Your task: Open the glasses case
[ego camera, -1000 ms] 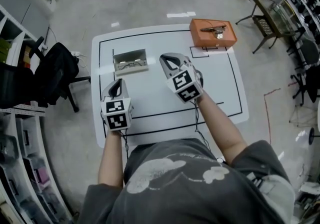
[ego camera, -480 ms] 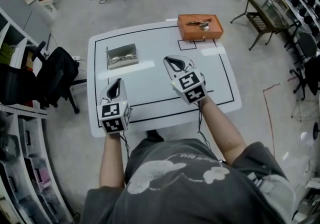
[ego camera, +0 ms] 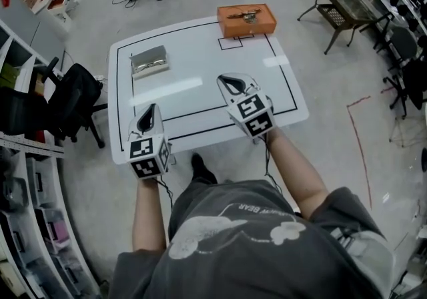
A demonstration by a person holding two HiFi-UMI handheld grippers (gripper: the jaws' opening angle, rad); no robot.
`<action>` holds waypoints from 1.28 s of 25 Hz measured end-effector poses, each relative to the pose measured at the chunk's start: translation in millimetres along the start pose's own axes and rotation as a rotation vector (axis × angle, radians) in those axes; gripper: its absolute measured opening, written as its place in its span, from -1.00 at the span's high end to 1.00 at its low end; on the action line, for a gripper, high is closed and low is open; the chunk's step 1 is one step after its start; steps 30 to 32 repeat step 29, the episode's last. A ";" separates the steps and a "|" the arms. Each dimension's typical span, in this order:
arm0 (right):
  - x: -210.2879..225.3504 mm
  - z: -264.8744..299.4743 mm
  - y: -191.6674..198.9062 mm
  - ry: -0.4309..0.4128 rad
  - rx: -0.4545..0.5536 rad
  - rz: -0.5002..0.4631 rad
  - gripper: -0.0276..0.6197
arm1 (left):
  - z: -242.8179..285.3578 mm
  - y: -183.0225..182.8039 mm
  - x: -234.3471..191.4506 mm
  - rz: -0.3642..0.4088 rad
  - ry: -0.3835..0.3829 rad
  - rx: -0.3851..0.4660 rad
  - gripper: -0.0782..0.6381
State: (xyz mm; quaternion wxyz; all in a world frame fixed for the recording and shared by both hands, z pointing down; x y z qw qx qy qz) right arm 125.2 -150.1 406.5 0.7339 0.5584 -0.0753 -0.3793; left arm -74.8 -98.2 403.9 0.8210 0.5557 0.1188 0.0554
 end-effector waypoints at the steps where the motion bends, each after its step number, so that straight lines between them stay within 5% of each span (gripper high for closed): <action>1: -2.5 -8.4 3.1 0.000 -0.001 0.002 0.91 | -7.2 2.7 4.6 -0.001 -0.001 0.003 0.78; 15: -29.4 -81.3 38.5 -0.030 -0.004 0.026 0.91 | -71.1 51.3 45.1 -0.032 -0.039 -0.016 0.78; 32: -13.4 -101.8 62.6 -0.011 -0.003 0.094 0.91 | -75.8 72.7 67.1 -0.069 -0.039 -0.053 0.78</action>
Point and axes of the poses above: the fingertips, and each gripper's own axes: z forward along the fingers, x to its right, y out of its underside, the point moved 2 cm from there along -z, backward along the fingers, and after that the axes turned 8 degrees about -z, right-handed, at the moved point
